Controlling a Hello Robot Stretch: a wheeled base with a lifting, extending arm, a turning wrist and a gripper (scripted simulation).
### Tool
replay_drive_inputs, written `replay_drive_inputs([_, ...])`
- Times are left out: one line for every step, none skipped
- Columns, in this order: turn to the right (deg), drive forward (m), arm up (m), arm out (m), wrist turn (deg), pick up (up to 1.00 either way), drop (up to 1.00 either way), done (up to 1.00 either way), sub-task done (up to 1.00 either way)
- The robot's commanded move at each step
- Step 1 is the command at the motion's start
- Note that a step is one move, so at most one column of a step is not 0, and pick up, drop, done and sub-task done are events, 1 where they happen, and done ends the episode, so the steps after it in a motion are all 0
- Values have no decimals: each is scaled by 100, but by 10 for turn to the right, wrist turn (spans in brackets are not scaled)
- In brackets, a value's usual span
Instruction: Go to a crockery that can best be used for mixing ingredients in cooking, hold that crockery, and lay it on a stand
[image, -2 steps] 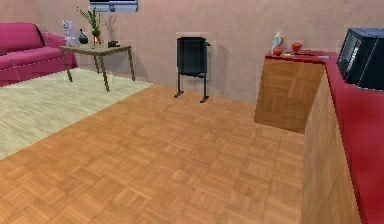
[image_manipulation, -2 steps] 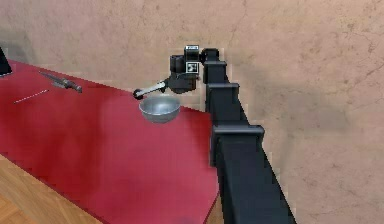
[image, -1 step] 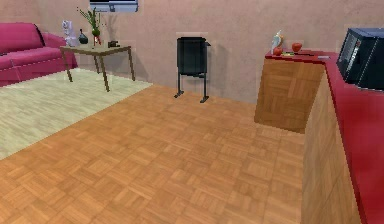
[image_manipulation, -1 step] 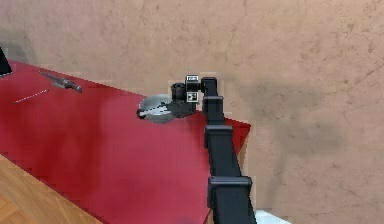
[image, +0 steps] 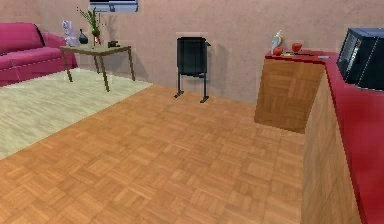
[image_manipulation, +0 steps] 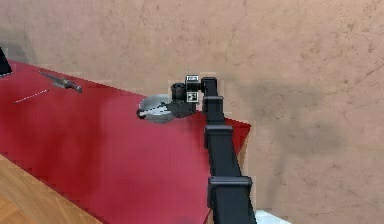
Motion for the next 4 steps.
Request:
replay_drive_inputs([0,0,8,0,0,0,0,0,0])
replay_drive_inputs([0,0,0,0,-450,0,0,0,0])
replay_drive_inputs([0,0,0,0,-450,0,0,0,0])
replay_drive_inputs([0,0,0,0,-30,0,0,0,0])
